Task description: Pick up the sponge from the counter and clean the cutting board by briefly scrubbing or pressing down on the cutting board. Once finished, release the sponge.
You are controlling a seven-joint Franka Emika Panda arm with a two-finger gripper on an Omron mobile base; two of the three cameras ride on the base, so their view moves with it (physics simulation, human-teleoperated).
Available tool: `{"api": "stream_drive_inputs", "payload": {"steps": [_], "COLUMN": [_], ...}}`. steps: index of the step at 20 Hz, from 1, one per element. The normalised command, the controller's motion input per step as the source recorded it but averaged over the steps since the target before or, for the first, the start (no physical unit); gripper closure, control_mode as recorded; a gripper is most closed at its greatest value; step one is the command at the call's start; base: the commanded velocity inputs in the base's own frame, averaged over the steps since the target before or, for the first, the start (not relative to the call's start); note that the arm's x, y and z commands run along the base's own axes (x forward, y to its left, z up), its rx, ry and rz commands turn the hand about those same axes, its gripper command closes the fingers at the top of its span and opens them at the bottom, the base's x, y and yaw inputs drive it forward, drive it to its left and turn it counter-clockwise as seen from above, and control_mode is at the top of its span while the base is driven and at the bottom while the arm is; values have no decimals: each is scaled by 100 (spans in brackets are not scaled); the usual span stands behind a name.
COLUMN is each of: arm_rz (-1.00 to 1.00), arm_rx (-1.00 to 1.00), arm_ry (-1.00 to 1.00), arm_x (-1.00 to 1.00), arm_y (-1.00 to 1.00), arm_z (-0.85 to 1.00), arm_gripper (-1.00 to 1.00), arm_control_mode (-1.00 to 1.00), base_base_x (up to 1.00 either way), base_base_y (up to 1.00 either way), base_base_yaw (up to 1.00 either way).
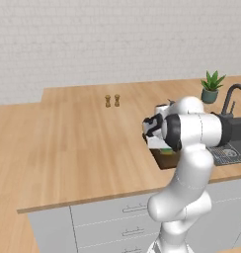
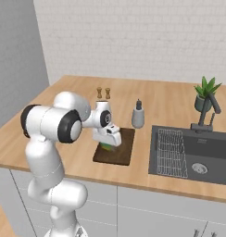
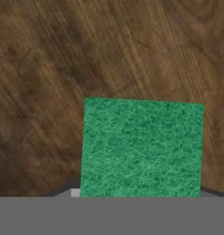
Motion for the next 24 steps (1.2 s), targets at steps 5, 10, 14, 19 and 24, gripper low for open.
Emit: {"api": "stream_drive_inputs", "payload": {"steps": [5, 10, 14, 19, 24], "arm_rz": [0, 0, 0, -1, -3], "arm_rx": [4, 4, 3, 11, 4], "arm_ry": [3, 0, -6, -33, -26], "arm_x": [3, 0, -1, 21, 29], "arm_y": [31, -6, -29, 1, 26], "arm_z": [0, -39, -82, -4, -7], "arm_gripper": [100, 100, 100, 100, 100], "arm_control_mode": [-100, -100, -100, -100, -100], "base_base_x": [0, 0, 0, 0, 0], "base_base_y": [0, 0, 0, 0, 0], "base_base_yaw": [0, 0, 0, 0, 0]}}
